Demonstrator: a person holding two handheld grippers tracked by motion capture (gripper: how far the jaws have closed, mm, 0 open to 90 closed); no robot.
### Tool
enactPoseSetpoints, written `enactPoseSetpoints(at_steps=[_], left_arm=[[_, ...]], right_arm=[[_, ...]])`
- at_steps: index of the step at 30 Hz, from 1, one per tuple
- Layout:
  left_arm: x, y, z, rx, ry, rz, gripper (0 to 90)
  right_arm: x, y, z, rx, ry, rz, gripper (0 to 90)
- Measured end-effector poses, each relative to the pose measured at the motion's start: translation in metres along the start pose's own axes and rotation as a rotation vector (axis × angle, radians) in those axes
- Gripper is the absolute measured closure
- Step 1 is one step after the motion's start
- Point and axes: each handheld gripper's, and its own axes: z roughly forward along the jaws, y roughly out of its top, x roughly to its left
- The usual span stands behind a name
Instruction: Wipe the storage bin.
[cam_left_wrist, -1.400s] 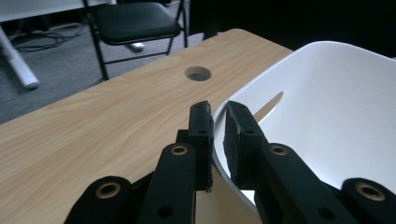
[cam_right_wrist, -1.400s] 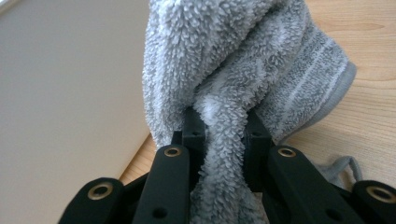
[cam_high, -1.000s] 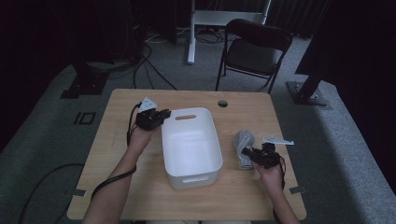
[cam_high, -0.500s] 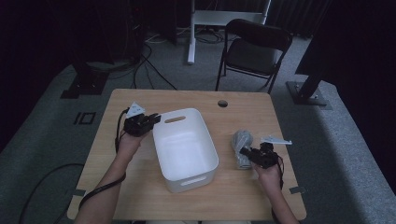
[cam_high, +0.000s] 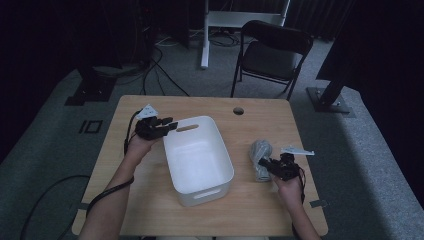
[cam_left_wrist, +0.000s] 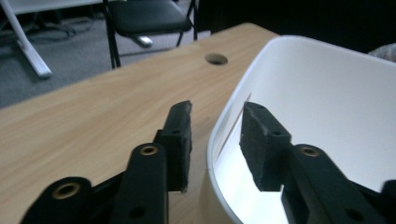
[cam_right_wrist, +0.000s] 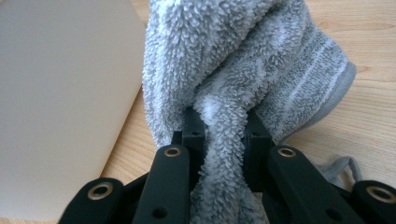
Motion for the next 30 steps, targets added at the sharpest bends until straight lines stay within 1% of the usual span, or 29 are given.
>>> enactPoseSetpoints(at_steps=[1, 2, 3, 6, 9, 13, 17, 21, 22, 25, 26, 28, 29, 30], left_arm=[[-0.001, 0.0, 0.001, -0.003, 0.004, 0.003, 65.1], [-0.001, 0.0, 0.002, 0.0, 0.005, 0.002, 68.2], [-0.001, 0.0, 0.002, -0.004, 0.0, -0.004, 71.4], [-0.001, 0.0, 0.002, -0.007, 0.012, -0.02, 75.7], [-0.002, 0.0, 0.002, -0.005, 0.028, -0.023, 76.4], [-0.007, 0.0, 0.001, 0.0, 0.054, -0.018, 77.4], [-0.01, -0.001, -0.002, 0.001, 0.094, -0.017, 79.9], [-0.012, -0.004, -0.006, -0.009, 0.14, -0.049, 83.2], [-0.013, -0.005, -0.007, -0.01, 0.143, -0.057, 84.4], [-0.016, -0.007, -0.009, -0.017, 0.187, -0.067, 84.6], [-0.016, -0.008, -0.009, -0.024, 0.183, -0.079, 84.4], [-0.017, -0.009, -0.009, -0.039, 0.189, -0.081, 84.1], [-0.017, -0.01, -0.01, -0.046, 0.187, -0.09, 82.8], [-0.016, -0.01, -0.01, -0.053, 0.172, -0.101, 81.0]], right_arm=[[0.0, 0.0, 0.0, 0.0, 0.0, 0.001, 76.5], [-0.001, 0.0, -0.001, -0.001, -0.001, 0.0, 76.5], [-0.001, 0.0, -0.001, -0.002, -0.001, -0.001, 76.5], [-0.001, 0.0, -0.001, -0.001, -0.002, 0.001, 76.5], [-0.001, 0.0, 0.0, 0.003, -0.003, -0.001, 76.5], [-0.001, 0.0, 0.0, 0.003, -0.004, -0.001, 76.5], [0.0, 0.0, 0.0, 0.003, -0.003, -0.004, 76.5], [0.0, 0.0, 0.0, 0.0, -0.003, -0.004, 76.5], [0.0, 0.0, -0.001, -0.001, -0.004, -0.005, 76.5], [-0.001, 0.001, -0.001, -0.003, -0.004, -0.001, 76.5], [-0.001, 0.001, -0.001, -0.003, -0.004, -0.001, 76.5], [-0.001, 0.001, -0.002, -0.003, -0.005, -0.001, 76.5], [-0.001, 0.001, -0.002, -0.004, -0.005, -0.001, 76.5], [-0.001, 0.001, -0.002, -0.006, -0.005, -0.002, 76.5]])
